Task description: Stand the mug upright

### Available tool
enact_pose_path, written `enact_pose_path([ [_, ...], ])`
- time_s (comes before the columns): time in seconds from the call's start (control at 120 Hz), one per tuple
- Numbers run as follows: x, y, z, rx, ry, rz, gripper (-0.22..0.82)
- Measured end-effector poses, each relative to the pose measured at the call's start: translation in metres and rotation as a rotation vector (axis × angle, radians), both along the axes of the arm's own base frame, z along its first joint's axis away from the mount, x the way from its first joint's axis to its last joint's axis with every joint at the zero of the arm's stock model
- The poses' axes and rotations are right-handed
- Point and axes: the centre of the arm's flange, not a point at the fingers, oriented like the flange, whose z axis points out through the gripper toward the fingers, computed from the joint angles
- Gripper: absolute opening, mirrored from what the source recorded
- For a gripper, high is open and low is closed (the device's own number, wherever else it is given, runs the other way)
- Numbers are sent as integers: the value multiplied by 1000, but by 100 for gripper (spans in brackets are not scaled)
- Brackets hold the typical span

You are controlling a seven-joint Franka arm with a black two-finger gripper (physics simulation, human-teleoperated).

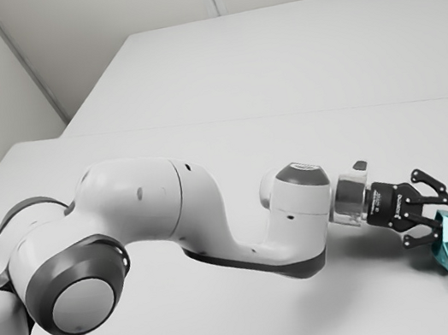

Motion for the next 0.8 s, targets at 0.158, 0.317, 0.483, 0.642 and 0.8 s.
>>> enact_pose_path([
  [0.158, 0, 1, 0, 4, -2, -3, -10],
  [0.317, 0, 2, 0, 8, -9, -5, -15],
  [0.483, 9, 12, 27, 49, -93, -20, -17],
  [0.642, 30, 50, 78, 295, -365, -203, -17],
  [0.8, 37, 81, 127, 568, -601, -402, -17],
])
